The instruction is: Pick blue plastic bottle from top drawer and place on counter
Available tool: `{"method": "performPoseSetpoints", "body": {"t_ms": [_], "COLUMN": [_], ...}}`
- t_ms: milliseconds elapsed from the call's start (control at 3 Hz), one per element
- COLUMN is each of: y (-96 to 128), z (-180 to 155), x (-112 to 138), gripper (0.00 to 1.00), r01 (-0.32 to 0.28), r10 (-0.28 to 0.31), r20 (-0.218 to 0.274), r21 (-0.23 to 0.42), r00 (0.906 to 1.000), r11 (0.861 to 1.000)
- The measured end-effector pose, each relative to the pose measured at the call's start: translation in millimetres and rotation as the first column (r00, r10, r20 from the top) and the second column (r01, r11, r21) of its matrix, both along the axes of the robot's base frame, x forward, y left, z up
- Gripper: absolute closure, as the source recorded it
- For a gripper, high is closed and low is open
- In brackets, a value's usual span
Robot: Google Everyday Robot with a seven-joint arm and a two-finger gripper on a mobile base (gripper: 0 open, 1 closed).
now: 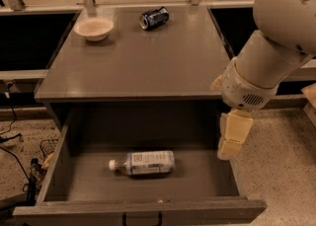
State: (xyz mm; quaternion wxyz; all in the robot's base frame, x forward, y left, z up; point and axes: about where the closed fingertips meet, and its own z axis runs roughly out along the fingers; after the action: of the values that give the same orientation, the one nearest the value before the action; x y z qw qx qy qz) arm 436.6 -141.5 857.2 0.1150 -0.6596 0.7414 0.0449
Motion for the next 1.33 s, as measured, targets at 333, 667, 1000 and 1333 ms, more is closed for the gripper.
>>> {"method": "performPoseSetpoints", "body": {"t_ms": [333, 667, 1000, 1333], "y": [12.8, 28.6, 38.0, 38.0], "z": [-13.9, -30.1, -44.6, -44.6], "x": [13.3, 29.2, 37.3, 37.3], "gripper": [0.00, 0.00, 0.00, 0.00], "r01": [-0.027, -0.060, -0.090, -0.090], "r10": [0.026, 0.059, 0.093, 0.093], "r20": [0.012, 0.005, -0.023, -0.023], "r21": [0.032, 0.071, 0.111, 0.111], "r00": [0.9996, 0.9982, 0.9954, 0.9954], "r11": [0.999, 0.996, 0.990, 0.990]}}
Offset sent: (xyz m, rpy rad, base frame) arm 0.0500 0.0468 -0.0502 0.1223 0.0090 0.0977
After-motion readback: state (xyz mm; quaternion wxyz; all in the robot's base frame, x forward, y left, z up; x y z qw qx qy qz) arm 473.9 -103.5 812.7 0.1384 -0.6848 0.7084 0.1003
